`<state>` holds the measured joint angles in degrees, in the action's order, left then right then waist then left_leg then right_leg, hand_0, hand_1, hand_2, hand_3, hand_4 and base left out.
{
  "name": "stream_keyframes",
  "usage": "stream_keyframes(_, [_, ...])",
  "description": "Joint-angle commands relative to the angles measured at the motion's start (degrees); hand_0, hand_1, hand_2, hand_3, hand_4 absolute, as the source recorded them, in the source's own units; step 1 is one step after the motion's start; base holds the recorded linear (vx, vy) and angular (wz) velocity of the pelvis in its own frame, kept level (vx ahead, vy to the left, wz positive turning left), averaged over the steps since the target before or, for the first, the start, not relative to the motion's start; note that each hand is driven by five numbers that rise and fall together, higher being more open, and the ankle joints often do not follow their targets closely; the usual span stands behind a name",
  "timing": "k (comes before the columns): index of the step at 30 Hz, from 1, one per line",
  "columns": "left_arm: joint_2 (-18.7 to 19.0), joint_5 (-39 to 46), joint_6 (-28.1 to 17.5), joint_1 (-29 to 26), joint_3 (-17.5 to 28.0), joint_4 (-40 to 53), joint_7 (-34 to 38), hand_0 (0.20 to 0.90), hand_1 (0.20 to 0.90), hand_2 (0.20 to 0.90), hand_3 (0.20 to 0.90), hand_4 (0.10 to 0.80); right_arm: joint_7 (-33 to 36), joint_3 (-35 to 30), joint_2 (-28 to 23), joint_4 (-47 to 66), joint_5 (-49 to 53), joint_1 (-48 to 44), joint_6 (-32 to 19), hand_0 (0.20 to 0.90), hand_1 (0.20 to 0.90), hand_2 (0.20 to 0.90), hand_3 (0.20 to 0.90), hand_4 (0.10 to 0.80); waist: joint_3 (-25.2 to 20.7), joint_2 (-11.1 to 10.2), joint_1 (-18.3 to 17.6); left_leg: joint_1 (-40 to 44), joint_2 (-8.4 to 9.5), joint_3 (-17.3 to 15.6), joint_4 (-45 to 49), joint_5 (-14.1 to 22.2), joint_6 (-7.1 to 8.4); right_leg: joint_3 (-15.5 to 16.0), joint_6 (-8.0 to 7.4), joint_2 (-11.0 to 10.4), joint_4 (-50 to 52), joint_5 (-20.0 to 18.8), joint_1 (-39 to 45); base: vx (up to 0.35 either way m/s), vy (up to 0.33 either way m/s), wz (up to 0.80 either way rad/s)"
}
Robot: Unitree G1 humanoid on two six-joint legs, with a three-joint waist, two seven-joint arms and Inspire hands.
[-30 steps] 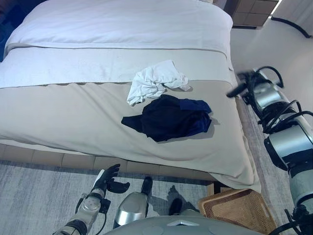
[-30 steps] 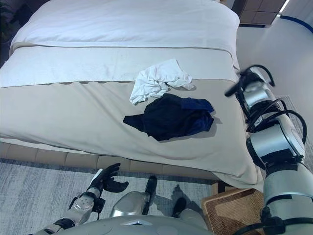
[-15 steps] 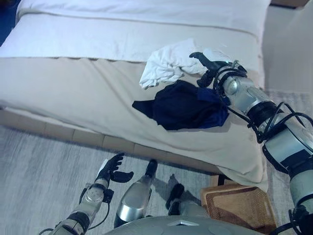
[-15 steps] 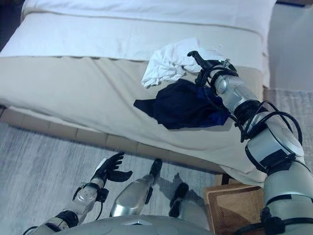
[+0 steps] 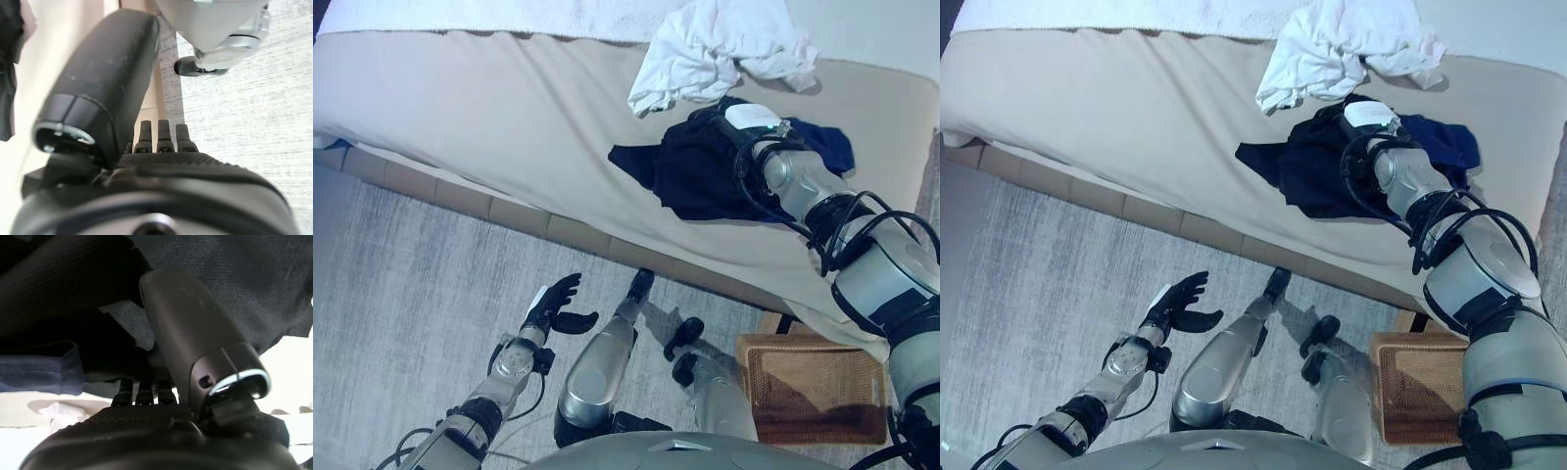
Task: Pick up the clothes from the bed and place them into the basket
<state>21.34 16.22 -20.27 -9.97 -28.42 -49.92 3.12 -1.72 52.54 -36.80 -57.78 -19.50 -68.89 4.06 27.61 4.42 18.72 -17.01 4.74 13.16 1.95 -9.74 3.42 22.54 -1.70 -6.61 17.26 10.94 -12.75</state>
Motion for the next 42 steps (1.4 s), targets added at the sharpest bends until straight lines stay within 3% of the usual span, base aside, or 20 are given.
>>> stream_keyframes(1, [3.30, 2.54, -2.48, 1.13, -0.81, 3.67, 0.67, 0.900, 0.900, 0.900, 0.900, 0.800, -0.27, 3.99, -0.70, 2.19, -1.81, -9.45, 0.14, 0.900, 0.900, 0.900, 0.900, 0.800, 0.53, 0.14, 0.49, -1.54, 4.61, -0.53, 5.37, 5.70, -5.54, -1.56, 0.62, -0.44, -1.88, -7.71, -3.12, -0.059, 0.009, 0.09])
stream_keyframes(10, [3.81, 2.83, -2.41, 0.65, -0.42, 3.83, 1.04, 0.900, 0.900, 0.900, 0.900, 0.800, -0.37, 4.37, 0.76, 0.26, -1.50, -9.61, 1.03, 0.900, 0.900, 0.900, 0.900, 0.800, 1.52, 0.14, 0.95, -2.15, 4.52, -0.50, 4.46, 5.00, -5.67, -1.40, 0.20, -0.78, -2.17, -8.28, -4.07, -0.021, 0.004, 0.02])
stream_keyframes(11, [3.81, 2.81, -2.39, 0.59, -0.38, 3.86, 1.03, 0.900, 0.900, 0.900, 0.900, 0.800, 0.03, 4.23, 0.90, 0.42, -1.29, -9.80, 1.10, 0.796, 0.796, 0.796, 0.779, 0.679, 1.59, 0.10, 0.96, -2.14, 4.48, -0.59, 4.42, 4.98, -5.65, -1.39, 0.13, -0.84, -2.18, -8.34, -4.09, 0.000, 0.000, 0.00])
stream_keyframes(12, [3.81, 2.72, -2.31, 0.68, -0.23, 4.02, 0.99, 0.900, 0.900, 0.900, 0.900, 0.800, 0.17, 3.88, 0.82, 0.83, -1.05, -9.90, 1.06, 0.524, 0.524, 0.524, 0.461, 0.361, 1.66, 0.03, 0.92, -2.04, 4.42, -0.66, 4.30, 4.92, -5.62, -1.44, 0.06, -0.84, -2.22, -8.41, -4.06, 0.000, 0.000, 0.00])
stream_keyframes(13, [3.83, 2.75, -2.21, 0.83, -0.07, 4.23, 0.88, 0.900, 0.900, 0.900, 0.900, 0.800, 0.71, 3.54, 0.74, 1.16, -1.06, -9.87, 0.92, 0.300, 0.300, 0.300, 0.200, 0.100, 1.64, 0.02, 0.87, -1.94, 4.35, -0.71, 4.14, 4.89, -5.56, -1.50, 0.02, -0.80, -2.35, -8.46, -3.98, 0.000, 0.000, 0.00])
stream_keyframes(31, [3.64, 2.34, -1.19, 2.24, 0.32, 4.05, 0.55, 0.900, 0.900, 0.900, 0.900, 0.800, 3.56, 0.93, 0.19, 1.96, -0.55, -9.63, 0.40, 0.300, 0.300, 0.300, 0.200, 0.100, 0.12, -0.19, 0.63, 0.66, 3.67, -1.15, 3.00, 5.55, -5.34, -1.77, -0.25, -0.89, -3.09, -8.26, -1.92, 0.000, 0.000, 0.00])
stream_keyframes(33, [3.39, 2.04, -1.23, 2.30, 0.41, 3.08, 0.47, 0.900, 0.900, 0.900, 0.900, 0.800, 4.27, 0.71, -0.20, 2.06, -0.14, -9.75, 1.02, 0.300, 0.300, 0.300, 0.200, 0.100, -0.56, -0.03, 0.44, 0.37, 3.62, -1.30, 3.07, 4.52, -5.53, -1.08, 0.11, -0.94, -3.80, -9.72, -1.73, -0.043, 0.055, 0.02])
stream_keyframes(42, [2.31, 1.06, -0.75, 3.35, 1.08, -0.10, 0.48, 0.900, 0.900, 0.900, 0.900, 0.800, 7.69, -1.28, -2.01, 0.48, 2.66, -10.08, 0.93, 0.300, 0.300, 0.300, 0.200, 0.100, -4.59, -1.32, -0.25, 5.19, 2.92, -1.69, 0.95, 5.51, -5.21, -1.44, -0.33, -0.79, -7.10, -9.88, 3.80, 0.051, 0.012, -0.01])
